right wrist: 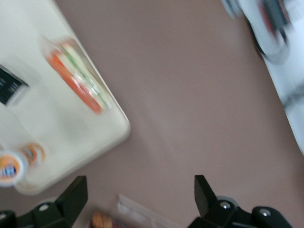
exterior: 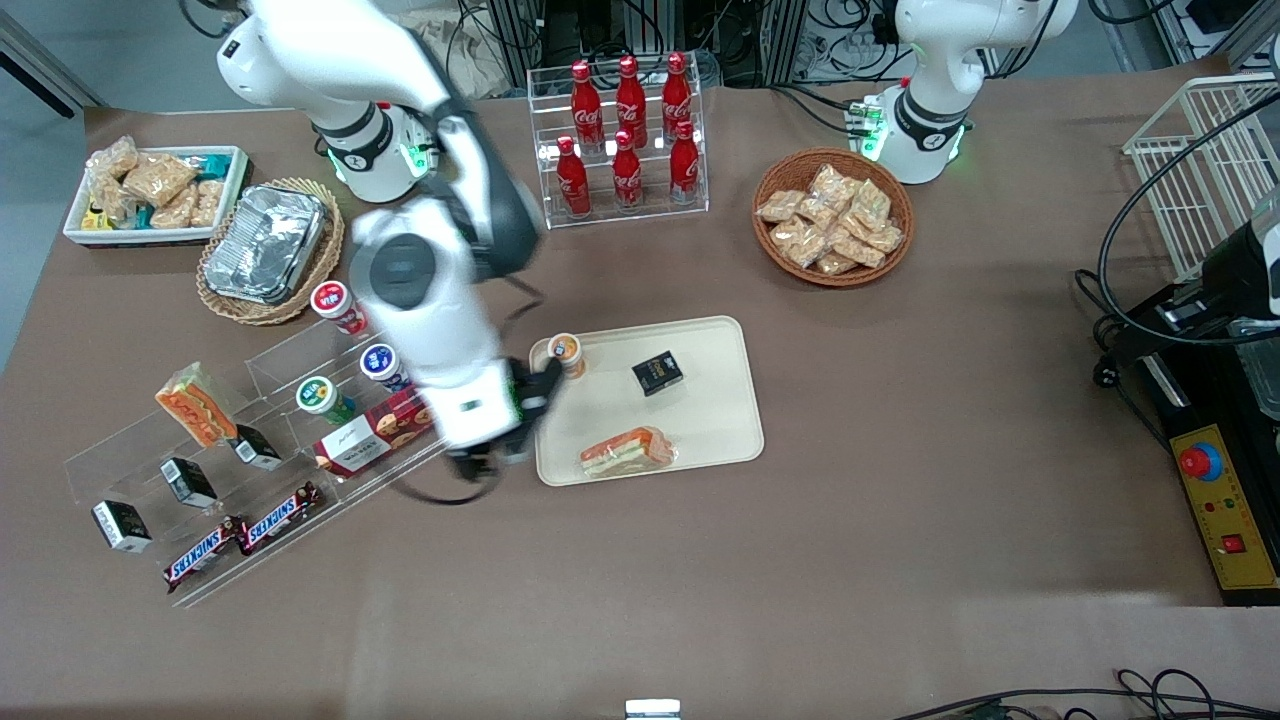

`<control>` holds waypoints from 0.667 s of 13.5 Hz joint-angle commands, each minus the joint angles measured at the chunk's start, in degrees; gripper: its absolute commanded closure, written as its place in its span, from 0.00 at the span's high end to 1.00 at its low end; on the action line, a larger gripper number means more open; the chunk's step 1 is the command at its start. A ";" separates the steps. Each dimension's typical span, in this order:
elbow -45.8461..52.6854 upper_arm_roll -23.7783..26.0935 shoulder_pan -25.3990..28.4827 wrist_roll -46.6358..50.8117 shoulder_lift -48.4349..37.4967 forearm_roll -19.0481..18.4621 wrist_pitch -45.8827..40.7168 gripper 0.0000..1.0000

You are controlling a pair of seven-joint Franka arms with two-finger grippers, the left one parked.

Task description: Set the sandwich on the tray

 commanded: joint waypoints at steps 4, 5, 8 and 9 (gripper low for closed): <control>-1.00 -7.40 -10.73 2.38 -8.28 0.65 -7.32 1.00; -1.00 -7.31 -13.46 2.56 -9.07 0.83 -7.58 1.00; -0.73 -6.17 -21.11 4.13 -12.67 0.66 -14.76 1.00; -0.73 -5.91 -23.30 6.23 -14.17 0.13 -18.18 1.00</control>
